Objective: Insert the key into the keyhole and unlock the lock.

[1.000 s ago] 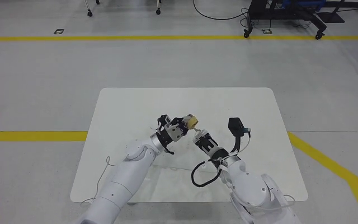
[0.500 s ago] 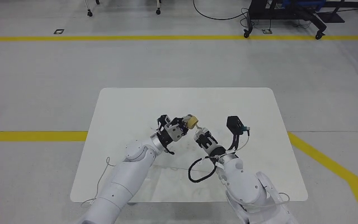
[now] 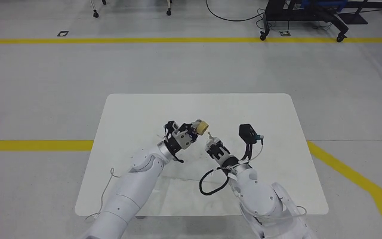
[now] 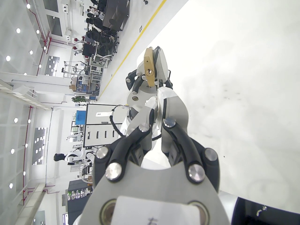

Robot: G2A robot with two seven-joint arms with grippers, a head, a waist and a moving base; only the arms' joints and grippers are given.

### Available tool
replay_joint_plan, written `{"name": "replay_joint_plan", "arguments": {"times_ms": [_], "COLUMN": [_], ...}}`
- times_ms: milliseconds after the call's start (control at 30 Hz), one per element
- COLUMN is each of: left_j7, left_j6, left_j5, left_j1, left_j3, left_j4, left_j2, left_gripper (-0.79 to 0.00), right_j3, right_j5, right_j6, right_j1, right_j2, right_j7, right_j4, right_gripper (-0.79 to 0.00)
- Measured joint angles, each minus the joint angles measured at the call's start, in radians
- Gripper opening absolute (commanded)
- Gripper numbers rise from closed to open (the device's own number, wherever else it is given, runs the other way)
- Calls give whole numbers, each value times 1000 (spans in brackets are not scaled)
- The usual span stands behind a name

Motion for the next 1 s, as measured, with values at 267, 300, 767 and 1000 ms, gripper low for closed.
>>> {"name": "replay_joint_plan", "arguments": {"times_ms": [267,300,767,1000], "left_j7": [-3,-6,6,8], "left_j6": [80,89,106,107], "left_j5": [48,50,92,112], "left_j1": [-8,-9,-19,-28], "left_j3": [-16,-17,7,13], "left_j4": [-8,-9,-5,3], "left_j2": [12,13,7,5], "left_gripper": [-785,-785,-785,-785], "right_j3": [79,92,96,91], "right_j5": [-26,-18,-3,1], "right_j6": [-79,-85,-93,-82], "right_j1": [-15,-19,-3,7], "right_j2": [19,21,20,16], "right_j7": [145,164,225,226], "right_j4": [-7,-5,34,43], "right_gripper": [-785,-785,-785,-785]}}
